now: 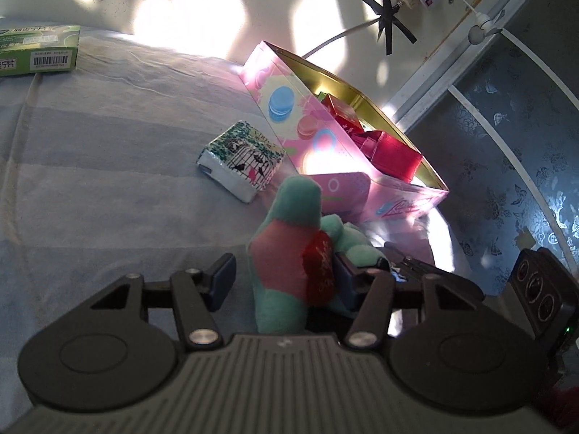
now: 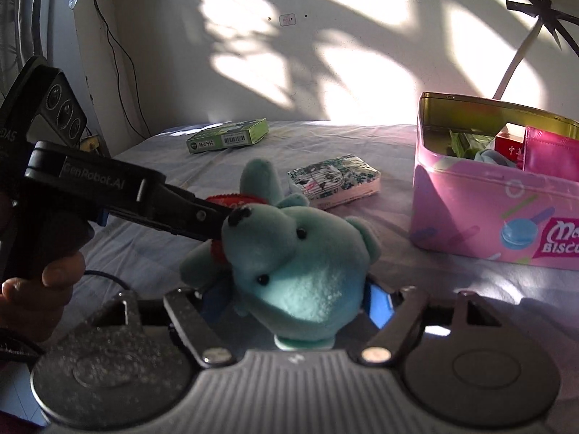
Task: Organize objects
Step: 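Carry the teal plush bear into the pink tin and open the right gripper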
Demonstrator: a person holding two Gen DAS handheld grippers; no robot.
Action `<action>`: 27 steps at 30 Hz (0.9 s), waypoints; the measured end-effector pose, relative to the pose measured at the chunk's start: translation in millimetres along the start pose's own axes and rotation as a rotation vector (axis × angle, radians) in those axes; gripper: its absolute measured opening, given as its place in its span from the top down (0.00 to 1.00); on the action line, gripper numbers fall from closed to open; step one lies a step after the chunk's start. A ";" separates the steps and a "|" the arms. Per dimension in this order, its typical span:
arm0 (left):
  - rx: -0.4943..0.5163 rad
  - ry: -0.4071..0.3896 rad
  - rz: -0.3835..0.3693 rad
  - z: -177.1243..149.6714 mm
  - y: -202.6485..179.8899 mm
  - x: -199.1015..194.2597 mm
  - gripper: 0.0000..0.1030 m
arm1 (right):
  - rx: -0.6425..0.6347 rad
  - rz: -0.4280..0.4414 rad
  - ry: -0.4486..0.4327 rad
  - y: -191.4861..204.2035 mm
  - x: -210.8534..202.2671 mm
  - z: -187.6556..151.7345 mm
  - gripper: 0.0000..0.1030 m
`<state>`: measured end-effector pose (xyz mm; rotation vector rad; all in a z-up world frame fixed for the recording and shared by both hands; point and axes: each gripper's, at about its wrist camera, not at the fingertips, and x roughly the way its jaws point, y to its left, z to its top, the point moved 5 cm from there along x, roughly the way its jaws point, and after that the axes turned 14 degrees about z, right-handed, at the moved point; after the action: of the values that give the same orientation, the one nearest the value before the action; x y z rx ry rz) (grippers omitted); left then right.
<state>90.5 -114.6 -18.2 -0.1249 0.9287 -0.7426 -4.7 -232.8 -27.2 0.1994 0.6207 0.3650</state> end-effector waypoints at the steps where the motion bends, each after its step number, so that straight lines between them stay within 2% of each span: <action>1: 0.000 -0.003 -0.012 2.8 -4.4 -3.8 0.52 | -0.006 0.001 -0.015 -0.9 -3.0 1.7 0.38; 5: 0.069 -0.072 -0.014 30.1 -36.7 -15.9 0.51 | -0.039 -0.034 -0.129 -6.5 -26.4 22.0 0.37; 9: 0.159 -0.120 -0.006 65.9 -75.6 -3.0 0.51 | -0.039 -0.103 -0.197 -34.1 -43.5 50.2 0.37; 12: 0.218 -0.126 0.033 92.9 -99.2 21.6 0.50 | -0.011 -0.145 -0.185 -65.8 -45.6 72.8 0.36; 17: 0.262 -0.076 0.107 119.9 -121.5 70.4 0.48 | 0.159 -0.080 -0.067 -139.4 -39.9 90.6 0.36; 20: 0.297 -0.075 0.171 128.0 -132.5 97.0 0.45 | 0.230 -0.092 -0.013 -176.4 -30.5 95.0 0.36; 22: 0.327 -0.087 0.237 132.5 -139.9 111.7 0.41 | 0.230 -0.158 0.009 -192.5 -22.9 99.6 0.36; 24: 0.365 -0.125 0.327 136.0 -146.0 122.1 0.32 | 0.202 -0.235 0.006 -201.5 -17.4 103.4 0.36; 26: 0.383 -0.172 0.398 138.9 -149.7 124.5 0.29 | 0.185 -0.275 -0.010 -204.8 -14.0 105.2 0.35; 27: 0.394 -0.186 0.443 140.6 -150.2 124.6 0.29 | 0.181 -0.280 -0.030 -202.7 -15.0 104.5 0.31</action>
<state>165.3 -334.8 43.2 0.3447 0.5882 -0.4778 102.0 -432.3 5.4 0.2863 0.6420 0.0350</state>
